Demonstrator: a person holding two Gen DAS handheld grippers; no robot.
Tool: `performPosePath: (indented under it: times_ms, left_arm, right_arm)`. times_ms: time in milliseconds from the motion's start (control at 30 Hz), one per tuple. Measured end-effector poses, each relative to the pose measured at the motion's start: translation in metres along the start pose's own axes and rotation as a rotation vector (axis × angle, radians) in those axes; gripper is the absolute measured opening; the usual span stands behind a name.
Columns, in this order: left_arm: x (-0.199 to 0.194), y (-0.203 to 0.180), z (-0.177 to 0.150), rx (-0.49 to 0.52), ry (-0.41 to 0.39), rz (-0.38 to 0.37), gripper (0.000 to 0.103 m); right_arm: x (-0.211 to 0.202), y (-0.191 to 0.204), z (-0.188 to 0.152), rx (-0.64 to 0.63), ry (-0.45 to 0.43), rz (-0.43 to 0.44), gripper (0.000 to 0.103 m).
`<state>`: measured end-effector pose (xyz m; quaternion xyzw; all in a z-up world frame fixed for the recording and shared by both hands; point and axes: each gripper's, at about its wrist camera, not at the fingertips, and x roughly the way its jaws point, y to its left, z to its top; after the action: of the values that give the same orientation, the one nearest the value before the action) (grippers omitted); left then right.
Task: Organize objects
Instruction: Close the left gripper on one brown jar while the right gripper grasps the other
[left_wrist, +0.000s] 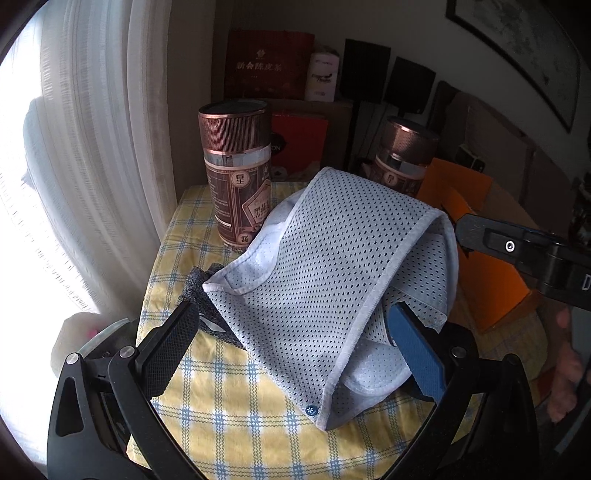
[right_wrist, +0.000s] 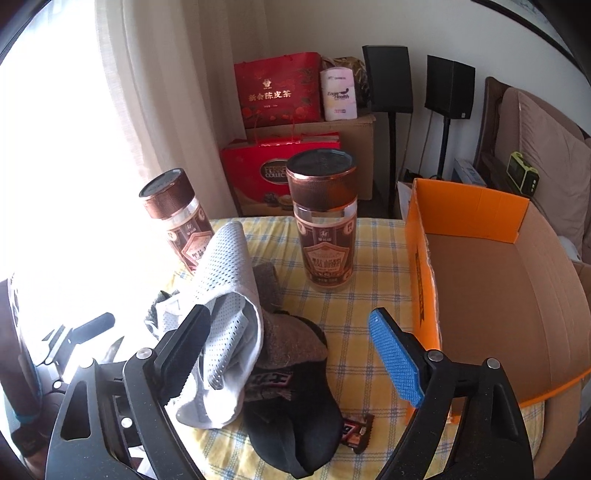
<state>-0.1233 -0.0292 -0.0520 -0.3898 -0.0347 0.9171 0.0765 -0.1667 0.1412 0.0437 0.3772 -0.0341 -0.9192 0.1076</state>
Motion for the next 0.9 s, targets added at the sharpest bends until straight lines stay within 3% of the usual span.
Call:
performPosePath:
  times_ms: [133,267,500,767,900]
  left_arm:
    - [0.006,0.002,0.0,0.009,0.012,0.006,0.102]
    - [0.005,0.011,0.006,-0.009,0.003,0.011,0.102]
    - [0.004,0.037,0.038,-0.079,-0.035,0.021,0.102]
    - [0.022,0.053,0.093,-0.078,-0.112,0.104,0.103]
    - [0.044,0.052,0.111,-0.048,-0.105,0.131,0.103]
  right_arm:
    - [0.017,0.001,0.003,0.022,0.044,0.038,0.077]
    - [0.017,-0.001,0.006,0.037,0.043,0.045,0.077]
    - [0.013,-0.016,0.027,0.031,-0.003,-0.029,0.077]
    - [0.037,-0.031,0.067,0.035,-0.031,-0.117,0.079]
    - [0.05,-0.035,0.083,0.039,-0.026,-0.12,0.079]
